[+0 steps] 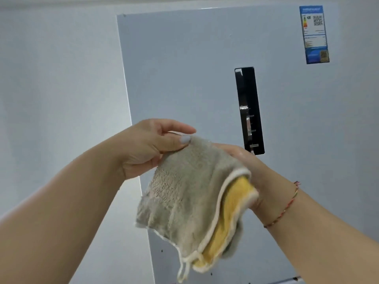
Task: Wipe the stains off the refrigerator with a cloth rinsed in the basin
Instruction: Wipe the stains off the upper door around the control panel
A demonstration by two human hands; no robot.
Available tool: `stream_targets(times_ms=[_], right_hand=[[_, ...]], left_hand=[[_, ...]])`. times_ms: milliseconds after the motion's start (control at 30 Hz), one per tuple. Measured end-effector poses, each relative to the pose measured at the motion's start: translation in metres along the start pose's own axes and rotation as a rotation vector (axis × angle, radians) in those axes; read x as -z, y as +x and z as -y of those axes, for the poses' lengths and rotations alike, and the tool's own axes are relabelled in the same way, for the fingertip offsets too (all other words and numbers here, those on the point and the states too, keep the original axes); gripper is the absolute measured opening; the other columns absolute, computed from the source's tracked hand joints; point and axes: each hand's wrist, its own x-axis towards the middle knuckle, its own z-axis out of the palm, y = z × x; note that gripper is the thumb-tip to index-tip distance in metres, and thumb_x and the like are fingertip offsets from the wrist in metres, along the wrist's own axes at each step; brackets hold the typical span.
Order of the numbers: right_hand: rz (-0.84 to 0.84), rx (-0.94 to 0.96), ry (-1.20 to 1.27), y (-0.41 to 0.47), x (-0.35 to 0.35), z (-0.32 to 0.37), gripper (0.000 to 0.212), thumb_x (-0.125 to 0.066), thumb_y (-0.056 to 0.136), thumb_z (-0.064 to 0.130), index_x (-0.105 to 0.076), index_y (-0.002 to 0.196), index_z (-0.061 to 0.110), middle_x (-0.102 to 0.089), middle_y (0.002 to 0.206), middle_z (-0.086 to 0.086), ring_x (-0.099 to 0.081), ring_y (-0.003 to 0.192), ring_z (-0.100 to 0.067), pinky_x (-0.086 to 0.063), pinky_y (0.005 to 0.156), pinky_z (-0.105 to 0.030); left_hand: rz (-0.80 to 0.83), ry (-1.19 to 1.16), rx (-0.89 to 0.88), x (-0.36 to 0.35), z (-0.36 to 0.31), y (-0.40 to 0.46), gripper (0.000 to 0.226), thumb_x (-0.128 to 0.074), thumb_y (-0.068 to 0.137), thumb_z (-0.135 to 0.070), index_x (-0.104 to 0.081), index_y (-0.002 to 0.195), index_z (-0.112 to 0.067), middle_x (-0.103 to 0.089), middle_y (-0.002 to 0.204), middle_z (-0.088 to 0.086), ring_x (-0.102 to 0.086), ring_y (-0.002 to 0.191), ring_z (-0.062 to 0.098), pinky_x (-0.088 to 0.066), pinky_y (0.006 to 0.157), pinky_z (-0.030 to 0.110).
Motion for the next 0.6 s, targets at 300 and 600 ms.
stream_targets(times_ms=[300,600], right_hand=[[-0.1,0.055,-1.025,-0.01,0.006,0.031,0.038,-0.073,0.065,0.047,-0.062,0.07,0.011,-0.056,0.072,-0.002,-0.051,0.076,-0.012,-0.037,0.084,-0.03],[-0.254,-0.004,-1.437,-0.004,0.007,0.041,0.027,-0.081,0.068,0.042,-0.068,0.07,0.017,-0.062,0.062,0.006,-0.054,0.055,-0.004,-0.045,0.057,-0.022]], left_hand=[[0.228,0.409,0.203,0.006,-0.013,-0.008,0.036,-0.075,0.066,-0.005,-0.07,0.101,0.003,-0.073,0.092,0.016,-0.07,0.082,0.021,-0.057,0.073,0.023],[0.134,0.616,0.359,-0.006,0.008,0.004,0.013,-0.073,0.081,-0.015,-0.061,0.085,-0.012,-0.066,0.065,0.002,-0.061,0.056,0.013,-0.05,0.049,0.022]])
